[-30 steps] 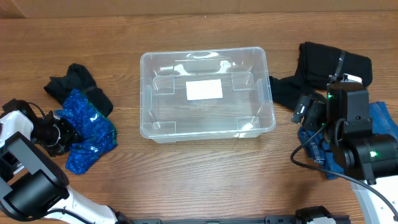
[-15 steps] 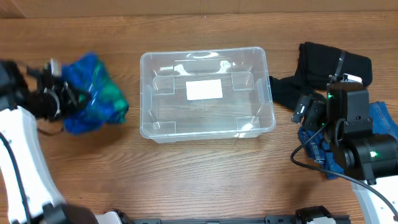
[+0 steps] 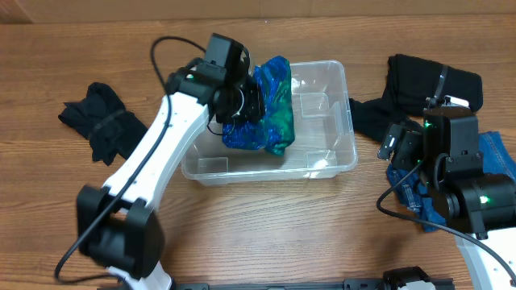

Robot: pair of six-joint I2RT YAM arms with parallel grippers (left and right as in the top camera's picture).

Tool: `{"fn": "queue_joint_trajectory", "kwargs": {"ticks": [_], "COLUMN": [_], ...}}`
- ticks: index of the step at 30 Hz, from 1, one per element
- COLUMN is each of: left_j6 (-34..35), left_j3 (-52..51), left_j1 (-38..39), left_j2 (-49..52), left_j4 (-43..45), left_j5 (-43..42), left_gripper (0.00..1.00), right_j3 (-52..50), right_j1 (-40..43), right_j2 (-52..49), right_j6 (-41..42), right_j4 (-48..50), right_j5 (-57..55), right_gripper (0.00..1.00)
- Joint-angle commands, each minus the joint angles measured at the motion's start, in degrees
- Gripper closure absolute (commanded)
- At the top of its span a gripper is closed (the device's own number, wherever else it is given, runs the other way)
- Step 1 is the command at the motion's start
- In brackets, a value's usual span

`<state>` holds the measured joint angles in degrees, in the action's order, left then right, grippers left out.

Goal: Pack container
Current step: 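Carry the blue garment into the bin's left side and release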

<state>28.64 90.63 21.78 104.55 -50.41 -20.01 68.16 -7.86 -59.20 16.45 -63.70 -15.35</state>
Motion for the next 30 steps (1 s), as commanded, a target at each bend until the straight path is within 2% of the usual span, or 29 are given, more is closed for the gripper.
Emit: {"fn": "queue_joint_trajectory", "kwargs": {"ticks": [1,4,6,7,8,9,13,17,20,22,24,30], "left_j6": [2.27,2.21,1.75,1.55,1.11,0.87,-2.45,-4.07,-4.44,-4.07,-3.32,-4.79], "left_j3": [0.96,0.98,0.98,0.98,0.98,1.05,3.19,11.72,13.51,13.51,13.31,7.32], "left_j1": [-0.11,-0.13,-0.11,-0.11,-0.11,-0.11,-0.13,-1.07,-5.42,-11.15,-20.90,-42.84], "left_j2": [1.22,1.18,1.18,1.18,1.18,1.18,0.50,-4.20,-9.25,-11.69,-11.93,-6.43], "left_j4": [-3.85,-7.17,-8.48,-8.33,-7.85,-7.69,-8.57,-14.88,-17.00,-19.17,-22.40,-24.02], "left_j5": [8.96,14.71,15.13,15.17,15.17,15.13,15.82,23.12,27.41,27.74,26.12,14.73], "left_gripper": [0.96,0.93,0.93,0.72,0.25,0.00,0.00,0.00,0.00,0.00,0.00,0.00], "right_j3": [1.44,1.44,1.44,1.46,1.44,1.44,1.44,1.44,1.44,1.44,1.44,1.44], "right_j1": [0.22,0.22,0.22,0.22,0.22,0.22,0.22,0.22,0.22,0.22,0.22,0.22], "right_j2": [0.31,0.28,0.28,0.28,0.28,0.28,0.28,0.28,0.28,0.28,0.28,0.28], "right_j6": [-0.15,-0.15,-0.15,-0.17,-0.15,-0.15,-0.15,-0.15,-0.17,-0.15,-0.15,-0.15], "right_j4": [0.13,0.20,0.17,0.17,0.17,0.15,0.15,0.15,0.17,0.17,0.20,0.17], "right_j5": [-0.02,-0.04,-0.04,-0.02,-0.02,-0.02,-0.02,-0.02,-0.04,-0.02,-0.02,-0.02], "right_gripper": [0.00,0.00,0.00,0.00,0.00,0.00,0.00,0.00,0.00,0.00,0.00,0.00]}}
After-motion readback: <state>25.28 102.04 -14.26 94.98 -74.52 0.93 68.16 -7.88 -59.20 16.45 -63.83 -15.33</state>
